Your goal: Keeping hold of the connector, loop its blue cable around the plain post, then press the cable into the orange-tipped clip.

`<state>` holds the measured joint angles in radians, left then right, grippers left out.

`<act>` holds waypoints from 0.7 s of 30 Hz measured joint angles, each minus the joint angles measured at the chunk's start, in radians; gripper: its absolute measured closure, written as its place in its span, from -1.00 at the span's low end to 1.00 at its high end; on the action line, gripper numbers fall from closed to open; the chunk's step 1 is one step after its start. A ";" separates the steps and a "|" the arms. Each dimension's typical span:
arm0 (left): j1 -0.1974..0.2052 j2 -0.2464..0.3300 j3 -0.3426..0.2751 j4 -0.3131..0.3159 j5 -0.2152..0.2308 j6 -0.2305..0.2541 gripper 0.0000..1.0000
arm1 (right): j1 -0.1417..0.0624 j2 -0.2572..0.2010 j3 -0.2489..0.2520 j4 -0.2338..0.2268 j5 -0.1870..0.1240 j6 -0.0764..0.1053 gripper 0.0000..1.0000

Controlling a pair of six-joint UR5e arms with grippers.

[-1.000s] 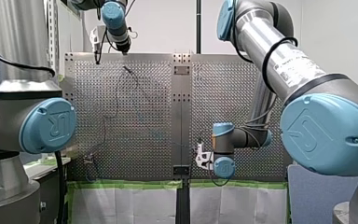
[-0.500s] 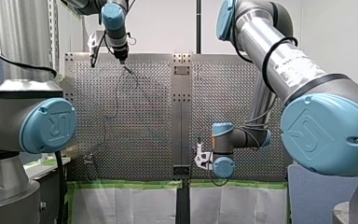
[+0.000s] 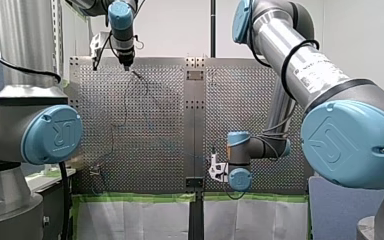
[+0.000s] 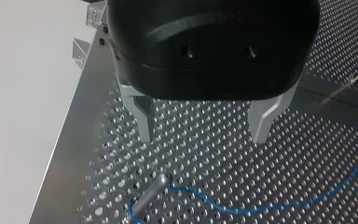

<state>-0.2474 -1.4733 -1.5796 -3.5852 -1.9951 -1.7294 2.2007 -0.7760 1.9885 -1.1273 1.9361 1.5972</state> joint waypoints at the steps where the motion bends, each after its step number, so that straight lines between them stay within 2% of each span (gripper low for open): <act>1: 0.000 0.000 0.000 -0.003 -0.011 0.001 -1.00 | 0.000 0.000 0.000 0.000 0.000 0.000 1.00; 8: -0.004 0.000 0.000 -0.009 -0.075 0.005 -1.00 | 0.000 0.000 0.000 0.004 0.000 0.002 1.00; 21: -0.006 0.000 0.000 -0.009 -0.090 0.007 -1.00 | 0.000 0.000 0.000 0.005 0.000 0.006 1.00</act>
<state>-0.2538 -1.4731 -1.5796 -3.5940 -2.0849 -1.7220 2.2009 -0.7758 1.9889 -1.1218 1.9360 1.6032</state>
